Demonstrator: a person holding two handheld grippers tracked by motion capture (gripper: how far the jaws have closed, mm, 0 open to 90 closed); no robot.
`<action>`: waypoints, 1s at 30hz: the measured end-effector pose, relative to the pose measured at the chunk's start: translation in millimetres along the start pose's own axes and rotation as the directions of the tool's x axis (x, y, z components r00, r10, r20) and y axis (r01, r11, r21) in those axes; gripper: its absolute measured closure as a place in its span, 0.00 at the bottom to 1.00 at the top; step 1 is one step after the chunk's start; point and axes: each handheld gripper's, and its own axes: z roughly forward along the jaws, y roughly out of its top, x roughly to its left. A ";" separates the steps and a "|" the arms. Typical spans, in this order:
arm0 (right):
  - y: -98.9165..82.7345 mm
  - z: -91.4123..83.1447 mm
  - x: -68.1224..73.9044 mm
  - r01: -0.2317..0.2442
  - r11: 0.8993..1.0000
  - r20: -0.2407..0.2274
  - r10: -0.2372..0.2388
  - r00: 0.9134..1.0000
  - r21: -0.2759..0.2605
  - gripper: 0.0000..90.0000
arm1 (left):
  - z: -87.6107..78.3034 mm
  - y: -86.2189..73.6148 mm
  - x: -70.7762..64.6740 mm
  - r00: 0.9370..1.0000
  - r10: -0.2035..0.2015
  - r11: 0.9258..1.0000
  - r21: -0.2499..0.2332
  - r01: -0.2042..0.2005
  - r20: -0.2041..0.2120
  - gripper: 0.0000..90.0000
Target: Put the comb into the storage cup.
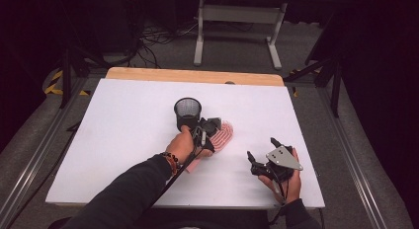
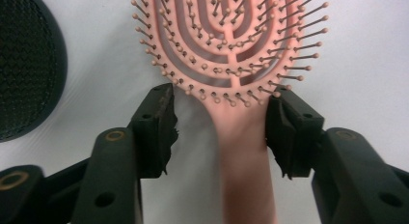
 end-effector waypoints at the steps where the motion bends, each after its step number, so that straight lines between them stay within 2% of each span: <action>1: -0.1 0.0 -0.2 0.000 1.000 -0.001 0.000 1.000 0.003 0.13 | -0.5 -0.6 0.8 1.000 0.009 1.000 -0.003 -0.009 -0.003 0.59; 3: -0.3 0.1 -0.6 0.000 1.000 -0.003 0.000 1.000 0.004 0.13 | -1.6 -2.6 3.7 1.000 0.015 1.000 -0.015 -0.015 -0.008 0.70; 4: -0.4 0.2 -0.8 0.000 1.000 -0.004 0.000 1.000 0.005 0.13 | -1.5 -5.2 6.9 1.000 0.022 0.999 -0.031 -0.021 0.005 0.75; 5: -0.4 0.2 -0.8 0.000 1.000 -0.004 0.000 1.000 0.005 0.13 | -1.5 -5.2 6.9 1.000 0.022 0.999 -0.031 -0.021 0.005 0.77; 6: -0.8 0.6 -1.1 0.000 1.000 -0.009 0.000 1.000 0.009 0.13 | -1.7 -7.3 9.7 0.999 0.024 0.999 -0.043 -0.023 0.024 0.77; 8: -1.0 0.9 -1.2 0.001 1.000 -0.011 -0.001 1.000 0.012 0.13 | -1.7 -11.0 10.9 0.999 0.041 0.997 -0.066 -0.039 0.028 0.77; 9: -1.3 1.3 -1.5 0.000 1.000 -0.009 0.000 1.000 0.014 0.13 | -2.0 -14.6 9.7 0.997 0.070 0.994 -0.085 -0.068 0.013 0.77; 11: -1.4 1.5 -1.5 -0.001 1.000 -0.011 0.001 1.000 0.015 0.13 | -2.2 -16.8 9.8 0.997 0.078 0.992 -0.098 -0.076 0.010 0.77; 14: -1.5 1.5 -1.4 0.001 1.000 -0.010 -0.001 1.000 0.015 0.13 | -2.4 -25.8 9.7 0.996 0.090 0.983 -0.158 -0.092 -0.015 0.77; 18: -1.5 1.0 -1.7 0.001 1.000 -0.003 -0.001 1.000 0.011 0.13 | -9.4 -38.1 10.8 0.993 0.107 0.963 -0.243 -0.113 -0.039 0.77; 20: -1.4 1.0 -2.1 -0.002 1.000 0.002 0.002 1.000 0.007 0.13 | -13.0 -43.7 11.8 0.994 0.097 0.955 -0.276 -0.108 -0.054 0.77; 21: -1.3 0.9 -2.0 -0.001 1.000 0.002 0.001 1.000 0.007 0.13 | -16.4 -49.6 13.8 0.992 0.104 0.943 -0.312 -0.120 -0.068 0.77; 22: -1.3 0.9 -2.0 -0.001 1.000 0.002 0.001 1.000 0.007 0.13 | -16.4 -49.6 13.8 0.992 0.104 0.943 -0.312 -0.120 -0.068 0.77; 23: -1.3 0.9 -1.9 0.001 1.000 0.004 -0.001 1.000 0.008 0.13 | -18.7 -53.3 13.9 0.991 0.100 0.936 -0.330 -0.123 -0.083 0.77; 26: -1.3 0.8 -1.6 -0.001 1.000 0.007 0.001 1.000 0.003 0.13 | -24.4 -63.3 15.9 0.991 0.099 0.911 -0.392 -0.126 -0.087 0.77; 27: -1.4 1.1 -1.3 0.001 1.000 0.008 -0.001 1.000 0.003 0.13 | -27.6 -70.3 16.4 0.993 0.085 0.891 -0.439 -0.113 -0.083 0.77; 28: -1.4 1.1 -1.3 0.001 1.000 0.008 -0.001 1.000 0.003 0.13 | -27.6 -70.3 16.4 0.993 0.085 0.891 -0.439 -0.113 -0.083 0.77; 29: -1.3 0.8 -0.7 -0.003 1.000 0.005 0.003 1.000 0.000 0.13 | -30.1 -77.0 16.7 0.994 0.071 0.873 -0.478 -0.100 -0.078 0.77; 30: -1.1 0.5 -0.6 -0.002 1.000 0.006 0.002 1.000 -0.001 0.13 | -30.1 -77.0 16.7 0.994 0.071 0.873 -0.478 -0.100 -0.078 0.77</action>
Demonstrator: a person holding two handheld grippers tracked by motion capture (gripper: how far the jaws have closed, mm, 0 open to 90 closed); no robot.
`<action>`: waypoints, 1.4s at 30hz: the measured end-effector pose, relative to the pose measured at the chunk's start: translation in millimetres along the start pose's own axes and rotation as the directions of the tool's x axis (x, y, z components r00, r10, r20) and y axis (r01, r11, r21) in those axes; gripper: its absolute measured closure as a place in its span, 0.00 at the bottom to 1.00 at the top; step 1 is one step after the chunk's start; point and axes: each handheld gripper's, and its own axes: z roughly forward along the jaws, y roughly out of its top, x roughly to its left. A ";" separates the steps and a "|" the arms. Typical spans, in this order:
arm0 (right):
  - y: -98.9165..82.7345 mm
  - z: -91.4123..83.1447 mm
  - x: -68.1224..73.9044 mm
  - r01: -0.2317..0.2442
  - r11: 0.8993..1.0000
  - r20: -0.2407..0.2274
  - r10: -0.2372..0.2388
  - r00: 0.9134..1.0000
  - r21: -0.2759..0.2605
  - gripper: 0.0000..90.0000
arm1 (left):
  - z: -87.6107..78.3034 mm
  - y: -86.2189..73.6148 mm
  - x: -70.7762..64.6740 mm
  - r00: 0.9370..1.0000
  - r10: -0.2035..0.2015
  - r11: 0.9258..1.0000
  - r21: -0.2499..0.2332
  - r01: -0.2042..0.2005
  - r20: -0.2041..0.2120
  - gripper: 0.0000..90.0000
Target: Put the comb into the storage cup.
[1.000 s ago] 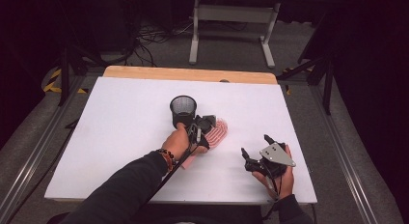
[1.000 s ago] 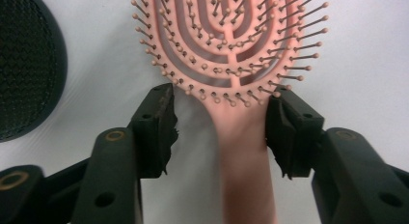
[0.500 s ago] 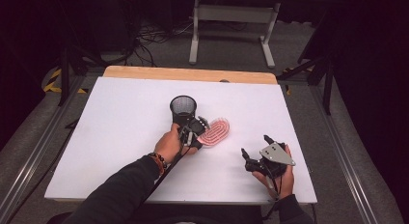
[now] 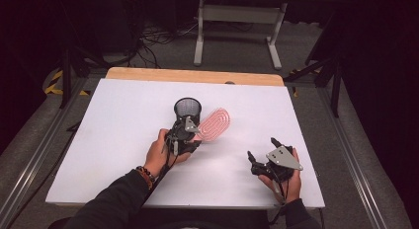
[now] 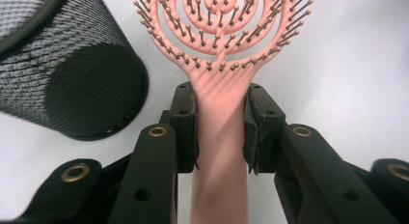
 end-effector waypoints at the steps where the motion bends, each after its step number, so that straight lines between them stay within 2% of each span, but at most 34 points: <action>1: 0.0 0.0 0.0 0.000 1.000 0.000 0.000 1.000 0.000 0.13 | -2.1 -2.1 -0.1 1.000 0.001 1.000 -0.027 -0.001 -0.002 0.77; 4: 0.4 -0.2 0.5 0.001 1.000 0.004 -0.001 1.000 -0.007 0.13 | -8.6 -7.8 -1.0 1.000 -0.009 0.996 -0.091 0.008 -0.010 0.77; 5: 0.4 0.1 0.9 0.001 1.000 0.002 -0.001 1.000 -0.007 0.13 | -12.7 -11.1 -1.5 1.000 -0.007 0.991 -0.133 0.005 -0.014 0.77; 7: 0.5 0.1 1.2 0.000 1.000 0.001 0.000 1.000 -0.008 0.13 | -14.5 -12.3 -2.2 1.000 -0.002 0.989 -0.148 -0.002 -0.025 0.77; 9: 0.7 0.2 1.7 0.001 1.000 0.001 -0.001 1.000 -0.011 0.13 | -18.8 -15.5 -3.8 0.999 0.013 0.983 -0.182 -0.021 -0.048 0.77; 13: 1.5 0.1 2.6 -0.006 1.000 -0.009 0.005 1.000 -0.026 0.13 | -25.4 -21.4 -4.7 0.998 0.018 0.973 -0.230 -0.033 -0.068 0.77; 14: 1.6 0.1 2.6 -0.007 1.000 -0.009 0.006 1.000 -0.028 0.13 | -28.2 -24.5 -3.9 0.998 0.013 0.965 -0.259 -0.030 -0.067 0.77; 15: 1.8 0.1 2.6 -0.009 0.999 -0.012 0.009 1.000 -0.031 0.13 | -28.2 -24.5 -3.9 0.998 0.013 0.965 -0.259 -0.030 -0.067 0.77; 16: 2.2 0.1 2.8 -0.014 0.999 -0.015 0.013 1.000 -0.035 0.13 | -30.9 -27.8 -3.2 0.997 0.006 0.959 -0.282 -0.028 -0.077 0.77; 17: 2.8 0.2 3.0 -0.017 0.999 -0.015 0.016 1.000 -0.038 0.13 | -30.9 -27.8 -3.2 0.997 0.006 0.959 -0.282 -0.028 -0.077 0.77; 19: 3.5 0.3 3.2 -0.017 0.999 -0.016 0.016 1.000 -0.041 0.13 | -32.9 -32.2 -2.1 0.997 -0.002 0.948 -0.317 -0.021 -0.072 0.77; 21: 5.7 0.6 3.8 -0.025 0.998 -0.024 0.024 0.999 -0.050 0.13 | -34.7 -38.5 0.2 0.998 -0.007 0.934 -0.357 -0.017 -0.066 0.77; 22: 5.7 0.6 3.8 -0.025 0.998 -0.024 0.024 0.999 -0.050 0.13 | -34.7 -38.5 0.2 0.998 -0.007 0.934 -0.357 -0.017 -0.066 0.77; 23: 6.6 1.0 4.0 -0.029 0.998 -0.030 0.027 0.999 -0.052 0.13 | -35.1 -40.5 0.6 0.998 -0.012 0.931 -0.366 -0.013 -0.067 0.77; 24: 8.0 1.2 4.7 -0.030 0.998 -0.032 0.028 0.999 -0.054 0.12 | -35.3 -43.1 1.4 0.998 -0.020 0.922 -0.387 -0.006 -0.062 0.77; 26: 14.9 0.3 6.7 -0.025 0.997 -0.044 0.022 0.999 -0.073 0.12 | -35.9 -45.0 1.3 0.998 -0.018 0.917 -0.398 -0.008 -0.063 0.77; 27: 17.0 -0.1 7.3 -0.026 0.997 -0.046 0.022 0.999 -0.079 0.12 | -36.7 -46.4 0.6 0.998 -0.014 0.909 -0.417 -0.012 -0.060 0.77; 28: 19.9 -0.5 8.0 -0.025 0.995 -0.050 0.021 0.999 -0.092 0.12 | -37.5 -47.1 -0.2 0.998 -0.010 0.906 -0.424 -0.020 -0.067 0.77; 29: 23.0 -0.9 8.8 -0.029 0.994 -0.061 0.023 0.998 -0.101 0.12 | -37.5 -47.1 -0.2 0.998 -0.010 0.906 -0.424 -0.020 -0.067 0.77; 31: 29.4 -1.6 10.4 -0.027 0.993 -0.077 0.017 0.997 -0.119 0.12 | -39.6 -49.0 -1.8 0.998 -0.006 0.895 -0.445 -0.026 -0.070 0.77; 33: 32.5 -1.8 11.5 -0.029 0.991 -0.083 0.018 0.996 -0.129 0.12 | -40.2 -49.3 -1.9 0.997 -0.003 0.894 -0.448 -0.029 -0.072 0.77; 34: 38.6 -1.8 13.2 -0.033 0.989 -0.101 0.018 0.995 -0.143 0.11 | -41.3 -50.4 -2.1 0.997 -0.004 0.888 -0.460 -0.030 -0.073 0.77; 37: 44.3 -1.9 15.2 -0.036 0.986 -0.112 0.018 0.994 -0.161 0.11 | -42.1 -51.1 -1.9 0.997 0.001 0.886 -0.462 -0.036 -0.077 0.77; 38: 50.3 -1.6 17.0 -0.041 0.983 -0.128 0.019 0.992 -0.176 0.11 | -41.9 -52.2 -2.6 0.997 0.002 0.882 -0.470 -0.039 -0.079 0.77; 40: 53.4 -1.3 18.0 -0.045 0.982 -0.133 0.021 0.991 -0.183 0.11 | -41.7 -52.3 -2.4 0.997 0.005 0.884 -0.466 -0.041 -0.080 0.77; 42: 62.0 1.1 21.4 -0.057 0.977 -0.158 0.025 0.987 -0.205 0.09 | -40.5 -53.8 -3.1 0.997 0.003 0.879 -0.475 -0.039 -0.076 0.77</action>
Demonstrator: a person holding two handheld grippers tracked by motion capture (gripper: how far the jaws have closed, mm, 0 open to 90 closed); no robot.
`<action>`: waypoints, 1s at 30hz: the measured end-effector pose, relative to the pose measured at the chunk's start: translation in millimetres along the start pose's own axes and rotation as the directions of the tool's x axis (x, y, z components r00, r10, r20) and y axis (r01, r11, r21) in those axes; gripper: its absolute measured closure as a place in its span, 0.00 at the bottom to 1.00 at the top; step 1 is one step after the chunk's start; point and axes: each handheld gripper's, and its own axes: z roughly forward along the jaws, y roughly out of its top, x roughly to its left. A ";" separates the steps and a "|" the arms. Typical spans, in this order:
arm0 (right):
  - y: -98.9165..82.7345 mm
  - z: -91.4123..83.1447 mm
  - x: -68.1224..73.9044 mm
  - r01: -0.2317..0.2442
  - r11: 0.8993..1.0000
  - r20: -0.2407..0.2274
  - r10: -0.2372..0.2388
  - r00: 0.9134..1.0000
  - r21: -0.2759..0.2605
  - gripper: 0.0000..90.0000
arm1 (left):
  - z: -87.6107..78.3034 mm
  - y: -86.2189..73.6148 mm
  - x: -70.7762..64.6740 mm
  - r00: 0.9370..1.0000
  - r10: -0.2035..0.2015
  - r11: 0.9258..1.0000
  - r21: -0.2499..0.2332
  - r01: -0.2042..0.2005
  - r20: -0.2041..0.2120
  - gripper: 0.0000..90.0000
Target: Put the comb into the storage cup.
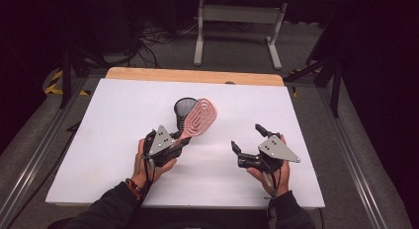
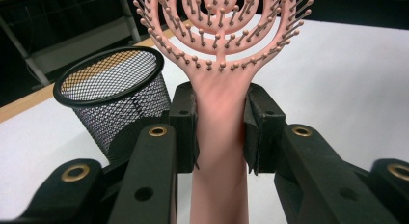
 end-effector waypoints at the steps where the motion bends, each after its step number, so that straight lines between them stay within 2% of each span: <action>1: 2.5 1.6 1.7 0.008 1.000 -0.008 -0.008 1.000 -0.003 0.08 | 0.1 -0.6 -0.6 1.000 0.004 1.000 -0.003 -0.004 -0.004 0.77; 6: 15.8 7.3 12.4 0.010 0.999 -0.069 -0.012 0.998 -0.031 0.07 | 1.0 -2.7 -4.2 1.000 0.008 1.000 -0.013 -0.008 0.001 0.77; 9: 22.2 11.9 21.1 0.011 0.999 -0.112 -0.016 0.994 -0.045 0.06 | 0.1 -3.3 -6.2 1.000 0.012 1.000 -0.026 -0.013 -0.012 0.77; 11: 24.0 13.8 24.3 0.016 0.999 -0.120 -0.021 0.993 -0.043 0.06 | -0.9 -3.3 -6.3 1.000 0.016 0.999 -0.032 -0.017 -0.019 0.77; 13: 28.1 17.9 29.8 -0.005 0.999 -0.166 -0.002 0.986 -0.045 0.05 | -2.1 -3.3 -6.4 1.000 0.011 0.999 -0.044 -0.012 -0.021 0.77; 15: 34.1 21.9 35.7 -0.041 0.998 -0.191 0.031 0.981 -0.050 0.05 | -4.1 -2.6 -8.2 1.000 0.010 0.998 -0.063 -0.012 -0.028 0.77; 24: 53.6 32.1 51.0 -0.035 0.994 -0.184 0.015 0.983 -0.102 0.06 | -9.3 -3.7 -11.2 0.999 -0.002 0.995 -0.098 -0.003 -0.046 0.77; 27: 63.2 40.8 57.2 -0.053 0.993 -0.210 0.030 0.977 -0.103 0.06 | -13.7 -4.0 -10.7 0.998 -0.001 0.994 -0.108 -0.005 -0.057 0.77; 29: 65.0 42.9 59.5 -0.053 0.994 -0.211 0.031 0.977 -0.101 0.06 | -14.3 -4.3 -10.5 0.998 -0.001 0.994 -0.109 -0.005 -0.058 0.77; 30: 67.9 46.3 63.9 -0.053 0.993 -0.228 0.029 0.973 -0.103 0.07 | -14.7 -4.8 -10.5 0.998 -0.003 0.994 -0.111 -0.004 -0.060 0.77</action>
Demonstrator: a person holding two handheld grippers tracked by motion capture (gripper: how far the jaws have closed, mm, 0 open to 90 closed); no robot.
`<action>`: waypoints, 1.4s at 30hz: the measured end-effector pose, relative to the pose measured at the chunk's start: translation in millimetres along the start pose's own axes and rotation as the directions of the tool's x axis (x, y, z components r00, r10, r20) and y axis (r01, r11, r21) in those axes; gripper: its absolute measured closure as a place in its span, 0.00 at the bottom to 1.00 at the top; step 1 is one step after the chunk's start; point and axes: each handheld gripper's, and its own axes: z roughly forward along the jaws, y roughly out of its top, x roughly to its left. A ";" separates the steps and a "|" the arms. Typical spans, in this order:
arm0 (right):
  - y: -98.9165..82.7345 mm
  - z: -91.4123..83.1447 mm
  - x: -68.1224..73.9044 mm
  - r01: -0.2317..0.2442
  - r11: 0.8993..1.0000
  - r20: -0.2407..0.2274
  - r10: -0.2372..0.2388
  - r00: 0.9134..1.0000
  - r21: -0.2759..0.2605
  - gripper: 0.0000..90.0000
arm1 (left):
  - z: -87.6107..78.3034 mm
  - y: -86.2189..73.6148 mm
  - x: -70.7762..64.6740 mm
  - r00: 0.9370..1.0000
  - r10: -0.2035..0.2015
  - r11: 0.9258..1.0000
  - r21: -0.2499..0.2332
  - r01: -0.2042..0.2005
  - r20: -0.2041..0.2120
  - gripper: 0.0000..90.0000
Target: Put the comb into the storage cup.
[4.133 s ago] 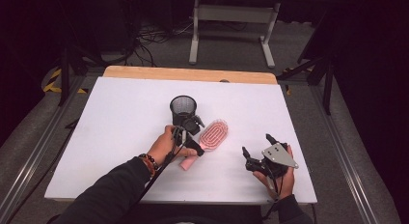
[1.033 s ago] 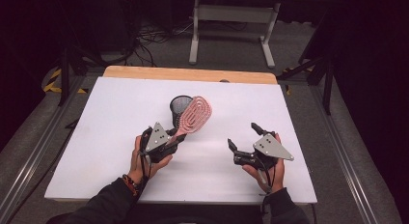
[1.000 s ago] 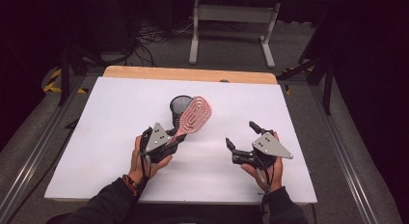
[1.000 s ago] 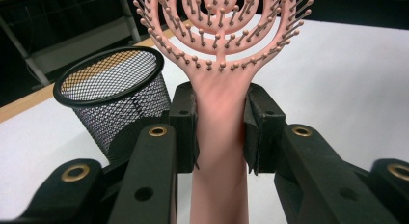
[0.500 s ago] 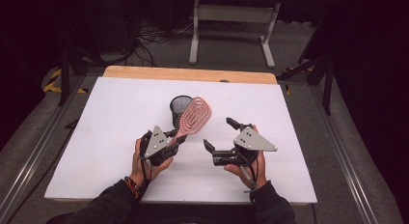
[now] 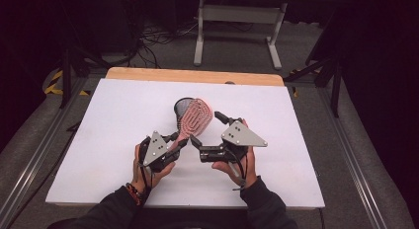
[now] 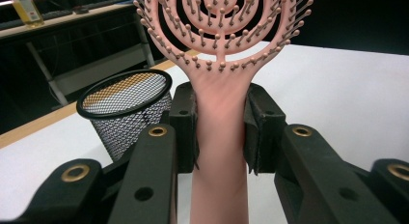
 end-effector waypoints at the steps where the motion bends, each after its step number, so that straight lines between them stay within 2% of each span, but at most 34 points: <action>1: 1.0 2.4 1.7 0.000 1.000 -0.001 0.000 1.000 0.006 0.07 | -0.6 -0.8 -0.1 1.000 0.005 1.000 -0.005 -0.005 -0.002 0.77; 8: 5.5 12.7 5.2 -0.032 0.999 -0.017 0.032 0.999 0.018 0.10 | -1.8 -1.0 -2.6 1.000 0.015 1.000 -0.017 -0.015 -0.008 0.77; 12: 2.3 14.6 0.4 -0.098 0.995 -0.016 0.098 0.995 0.018 0.22 | -0.3 -2.8 -3.0 1.000 0.017 1.000 -0.011 -0.017 -0.008 0.77; 18: -1.7 14.1 -3.3 -0.150 0.989 -0.001 0.150 0.989 0.010 0.35 | 2.0 -4.5 -7.1 0.999 0.036 0.999 -0.010 -0.036 -0.019 0.77; 23: -4.9 11.8 -8.4 -0.209 0.978 -0.010 0.209 0.978 -0.005 0.51 | 3.4 -6.9 -8.1 0.999 0.040 0.999 -0.003 -0.040 -0.024 0.77; 26: -6.5 10.9 -10.8 -0.221 0.975 -0.015 0.221 0.975 -0.005 0.59 | 5.4 -7.6 -7.0 0.999 0.048 0.999 0.004 -0.048 -0.025 0.77; 27: -6.8 10.4 -11.3 -0.234 0.972 -0.028 0.234 0.972 -0.010 0.62 | 5.9 -7.9 -6.9 0.999 0.046 0.999 0.006 -0.046 -0.024 0.77; 33: -6.6 7.9 -8.8 -0.234 0.972 -0.066 0.233 0.970 -0.020 0.69 | 8.2 -8.6 -7.0 0.998 0.055 0.998 0.024 -0.054 -0.027 0.77; 39: -5.7 7.2 -3.6 -0.199 0.980 -0.091 0.197 0.976 -0.009 0.70 | 8.8 -9.3 -6.6 0.997 0.067 0.997 0.033 -0.065 -0.034 0.77; 42: -5.6 7.4 -2.2 -0.195 0.981 -0.093 0.194 0.977 -0.007 0.70 | 8.3 -9.1 -7.0 0.997 0.070 0.997 0.029 -0.069 -0.037 0.77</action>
